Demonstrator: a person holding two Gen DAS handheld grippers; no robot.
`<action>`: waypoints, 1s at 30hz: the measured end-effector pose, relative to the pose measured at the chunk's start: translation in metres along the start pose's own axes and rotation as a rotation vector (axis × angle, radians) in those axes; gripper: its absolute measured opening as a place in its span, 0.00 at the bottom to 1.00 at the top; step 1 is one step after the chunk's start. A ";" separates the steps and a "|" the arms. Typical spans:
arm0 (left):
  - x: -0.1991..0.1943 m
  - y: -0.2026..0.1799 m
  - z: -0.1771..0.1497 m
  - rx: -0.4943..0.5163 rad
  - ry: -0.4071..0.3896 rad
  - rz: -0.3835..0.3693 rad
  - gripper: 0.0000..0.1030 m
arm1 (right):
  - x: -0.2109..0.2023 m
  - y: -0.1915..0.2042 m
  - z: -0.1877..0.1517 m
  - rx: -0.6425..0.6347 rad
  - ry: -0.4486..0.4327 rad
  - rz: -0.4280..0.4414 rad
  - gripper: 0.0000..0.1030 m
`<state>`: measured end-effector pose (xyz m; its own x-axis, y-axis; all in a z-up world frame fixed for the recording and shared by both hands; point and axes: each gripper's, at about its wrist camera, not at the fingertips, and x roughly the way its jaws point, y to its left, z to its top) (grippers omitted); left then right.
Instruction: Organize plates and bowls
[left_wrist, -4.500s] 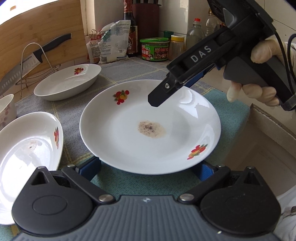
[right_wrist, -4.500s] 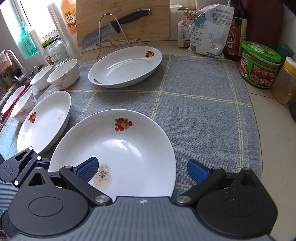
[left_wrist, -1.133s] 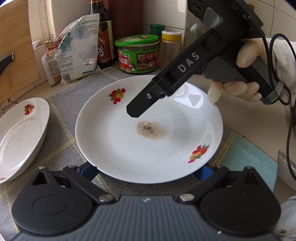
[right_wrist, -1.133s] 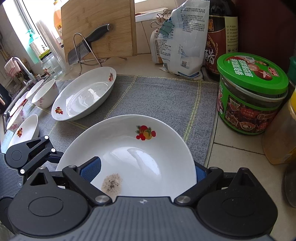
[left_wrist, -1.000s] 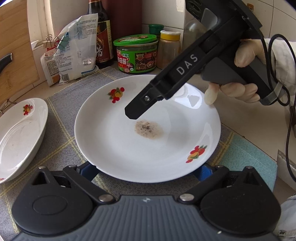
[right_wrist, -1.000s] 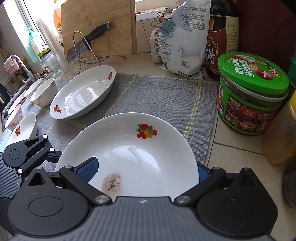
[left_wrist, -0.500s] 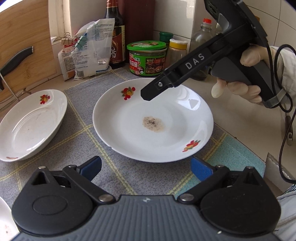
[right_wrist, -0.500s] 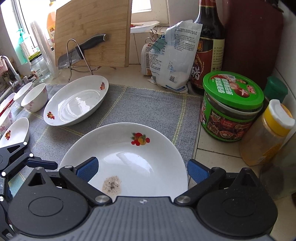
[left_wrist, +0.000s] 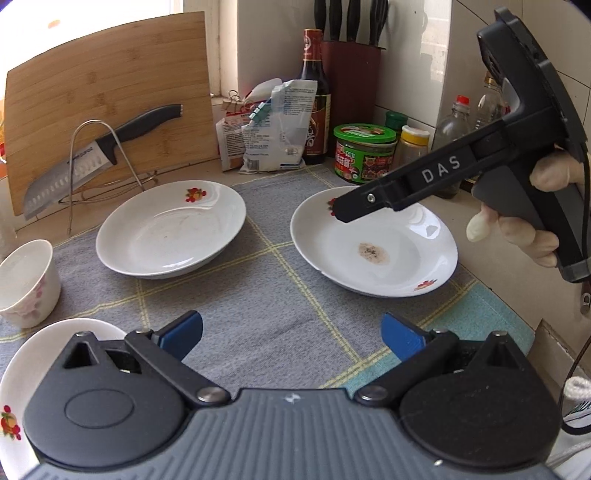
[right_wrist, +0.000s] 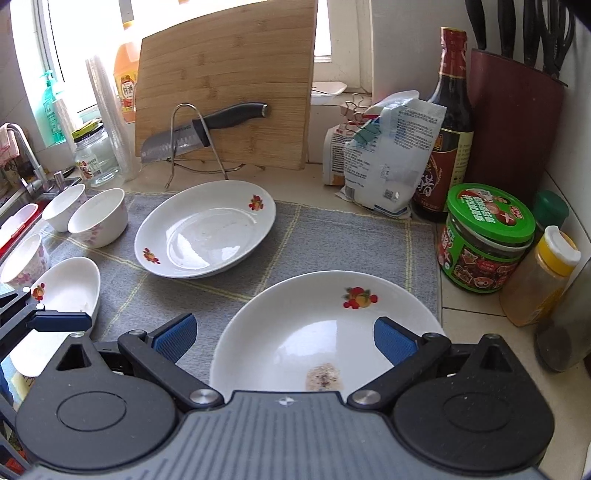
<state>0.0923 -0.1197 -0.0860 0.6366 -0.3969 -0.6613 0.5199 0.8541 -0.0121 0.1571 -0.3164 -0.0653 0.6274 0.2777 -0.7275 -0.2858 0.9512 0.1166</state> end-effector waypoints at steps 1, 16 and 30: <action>-0.003 0.003 -0.002 0.000 0.001 0.010 0.99 | -0.002 0.009 -0.001 -0.006 -0.001 -0.006 1.00; -0.061 0.068 -0.043 -0.046 -0.021 0.099 0.99 | 0.003 0.108 0.005 -0.061 0.031 0.064 1.00; -0.101 0.120 -0.092 -0.114 0.022 0.184 0.99 | 0.032 0.166 0.014 -0.137 0.072 0.143 1.00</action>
<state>0.0383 0.0541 -0.0899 0.7019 -0.2242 -0.6761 0.3273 0.9446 0.0265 0.1399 -0.1481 -0.0598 0.5212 0.3937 -0.7572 -0.4670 0.8742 0.1330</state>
